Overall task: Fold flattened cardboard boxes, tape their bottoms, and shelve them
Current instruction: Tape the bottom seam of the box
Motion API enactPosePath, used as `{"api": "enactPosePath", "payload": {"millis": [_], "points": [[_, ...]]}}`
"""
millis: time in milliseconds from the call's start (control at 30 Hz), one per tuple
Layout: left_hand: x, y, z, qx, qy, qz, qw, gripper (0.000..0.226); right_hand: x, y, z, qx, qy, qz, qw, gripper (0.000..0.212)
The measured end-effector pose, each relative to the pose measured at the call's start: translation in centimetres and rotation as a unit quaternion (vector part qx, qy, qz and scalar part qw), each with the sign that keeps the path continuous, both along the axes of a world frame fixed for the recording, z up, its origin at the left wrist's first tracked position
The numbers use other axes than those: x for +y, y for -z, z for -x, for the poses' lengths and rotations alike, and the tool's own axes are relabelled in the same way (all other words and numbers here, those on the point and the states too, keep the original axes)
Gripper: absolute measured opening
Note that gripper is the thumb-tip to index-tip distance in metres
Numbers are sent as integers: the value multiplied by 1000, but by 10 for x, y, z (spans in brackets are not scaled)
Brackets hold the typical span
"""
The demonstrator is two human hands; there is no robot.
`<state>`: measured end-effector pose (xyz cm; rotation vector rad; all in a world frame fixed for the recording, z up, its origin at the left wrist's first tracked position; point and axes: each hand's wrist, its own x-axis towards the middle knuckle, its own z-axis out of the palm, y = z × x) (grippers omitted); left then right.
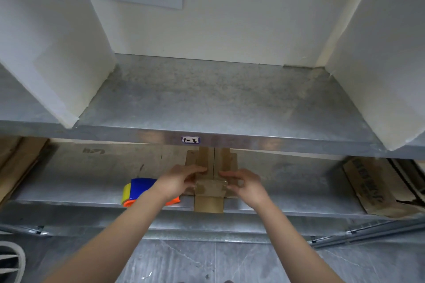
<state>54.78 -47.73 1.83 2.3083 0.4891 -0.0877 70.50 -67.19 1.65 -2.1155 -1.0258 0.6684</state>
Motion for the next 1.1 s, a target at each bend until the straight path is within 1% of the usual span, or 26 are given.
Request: {"api": "enactPosePath", "payload": {"millis": [67,167,267,367,433,500,567,633,700,767,867,900,967,1033,1100], "points": [[-6,10,-4,-38,-32,-15,999,52,0,9,4,-26,17,-14,999,44],[-17,25,-6,-91,-69,-10,993,48,0,21,17,-9,66,-67,996,52],[-28,31,-8,-122,-112,19,986,47,7,30,32,-9,129,-93,987,49],[-45,32,-11,-156,-157,65,973,55,15,31,43,4,209,-93,973,43],[-58,36,-9,-158,-165,77,970,64,12,27,48,6,237,-101,966,39],[-64,39,-3,-153,-159,72,973,65,1,24,50,11,229,-108,967,36],[-61,38,2,-140,-127,62,980,64,-11,21,48,29,208,-107,972,33],[-52,35,0,-124,-92,20,988,61,-17,19,46,34,191,-105,975,31],[-42,32,-9,-113,-63,-23,991,62,-16,18,44,18,185,-92,978,34],[-36,31,-16,-95,-45,-22,994,64,-11,19,41,2,183,-71,981,36],[-35,31,-18,-90,-52,-1,995,68,-6,20,37,-13,179,-54,982,38],[-37,31,-17,-93,-57,8,994,70,-5,20,37,-14,182,-50,982,42],[-46,31,-13,-97,-53,49,993,72,-7,21,40,-9,201,-40,979,56],[-54,32,-6,-102,-23,87,991,72,-14,22,42,-1,224,-48,974,72],[-53,27,-4,-99,8,59,993,74,-22,23,38,2,218,-63,974,82]]}}
